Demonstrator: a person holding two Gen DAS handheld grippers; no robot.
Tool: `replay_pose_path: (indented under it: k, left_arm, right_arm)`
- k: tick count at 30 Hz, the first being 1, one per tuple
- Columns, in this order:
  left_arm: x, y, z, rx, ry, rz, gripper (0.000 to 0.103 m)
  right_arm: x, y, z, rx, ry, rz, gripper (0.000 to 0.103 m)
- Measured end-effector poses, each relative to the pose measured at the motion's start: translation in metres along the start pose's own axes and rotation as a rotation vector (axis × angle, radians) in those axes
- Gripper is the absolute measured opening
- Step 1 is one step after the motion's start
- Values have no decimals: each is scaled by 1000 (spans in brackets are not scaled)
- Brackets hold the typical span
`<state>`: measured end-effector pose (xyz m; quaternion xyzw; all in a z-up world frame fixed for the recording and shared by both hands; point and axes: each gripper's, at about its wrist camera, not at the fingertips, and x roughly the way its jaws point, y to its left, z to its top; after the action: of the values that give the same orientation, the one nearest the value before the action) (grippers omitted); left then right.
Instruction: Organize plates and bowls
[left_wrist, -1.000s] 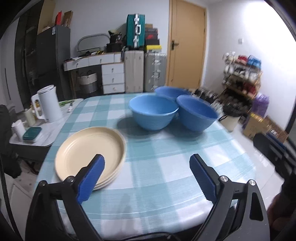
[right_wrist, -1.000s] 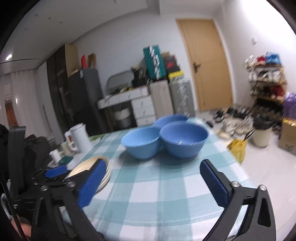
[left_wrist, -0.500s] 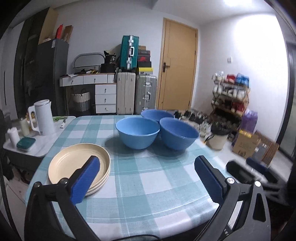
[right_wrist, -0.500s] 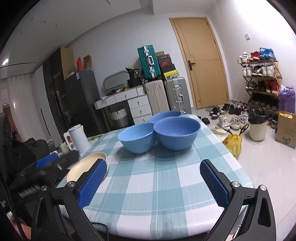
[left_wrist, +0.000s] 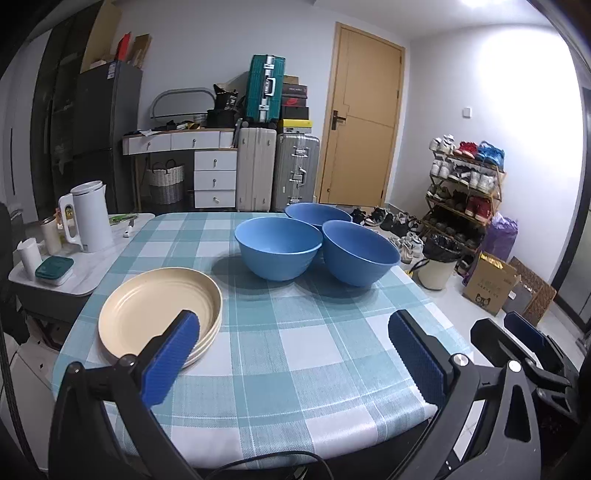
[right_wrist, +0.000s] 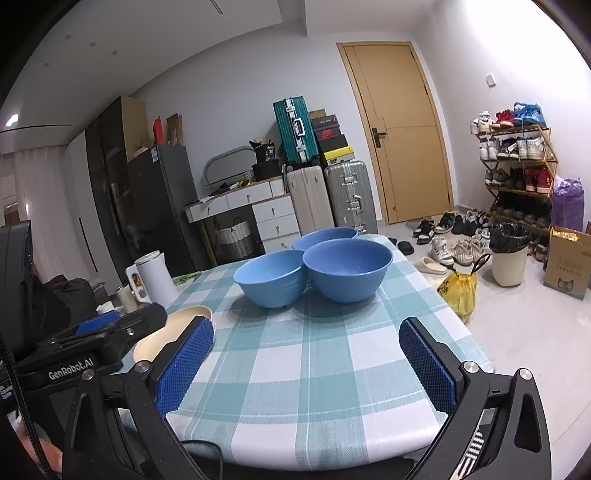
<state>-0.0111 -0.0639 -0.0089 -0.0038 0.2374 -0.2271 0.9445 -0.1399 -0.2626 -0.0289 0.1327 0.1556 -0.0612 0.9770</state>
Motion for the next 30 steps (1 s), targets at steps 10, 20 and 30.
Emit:
replay_pose_path:
  k: [10,20,30]
  left_arm:
    - [41,1,-3,-8,131,38,103]
    - [118,-14,37,-69,239,-9,103]
    - [227,-53,62,-232,449,-55,103]
  right_arm:
    - [11,-19,-13,50,45,-20,103]
    - [57,-67,-5,135,111,-80,103]
    - [111,-115,35,150,153,-133,103]
